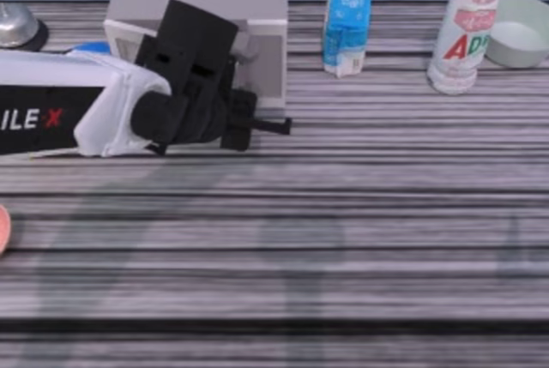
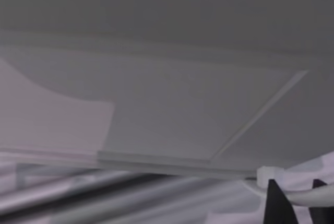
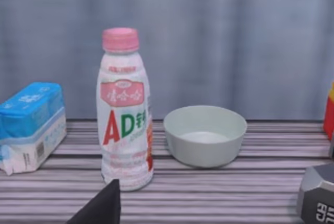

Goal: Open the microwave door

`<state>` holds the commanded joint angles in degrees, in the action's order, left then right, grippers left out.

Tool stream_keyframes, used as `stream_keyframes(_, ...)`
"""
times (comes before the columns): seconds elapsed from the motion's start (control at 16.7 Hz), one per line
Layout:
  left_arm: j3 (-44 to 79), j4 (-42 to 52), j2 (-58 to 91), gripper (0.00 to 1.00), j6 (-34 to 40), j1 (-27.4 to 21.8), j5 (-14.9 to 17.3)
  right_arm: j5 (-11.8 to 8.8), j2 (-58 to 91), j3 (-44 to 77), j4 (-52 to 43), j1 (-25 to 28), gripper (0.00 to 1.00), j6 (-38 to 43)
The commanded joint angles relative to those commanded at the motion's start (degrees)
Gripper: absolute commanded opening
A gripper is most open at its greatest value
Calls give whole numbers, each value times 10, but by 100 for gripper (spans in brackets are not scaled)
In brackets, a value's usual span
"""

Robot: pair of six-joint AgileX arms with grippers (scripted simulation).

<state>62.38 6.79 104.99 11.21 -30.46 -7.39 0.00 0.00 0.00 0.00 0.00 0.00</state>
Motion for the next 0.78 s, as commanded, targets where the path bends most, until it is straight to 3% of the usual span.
stream_keyframes(0.78, -7, -2, -4, 0, -9, 4, 5, 0, 0, 0, 0, 0, 100, 0)
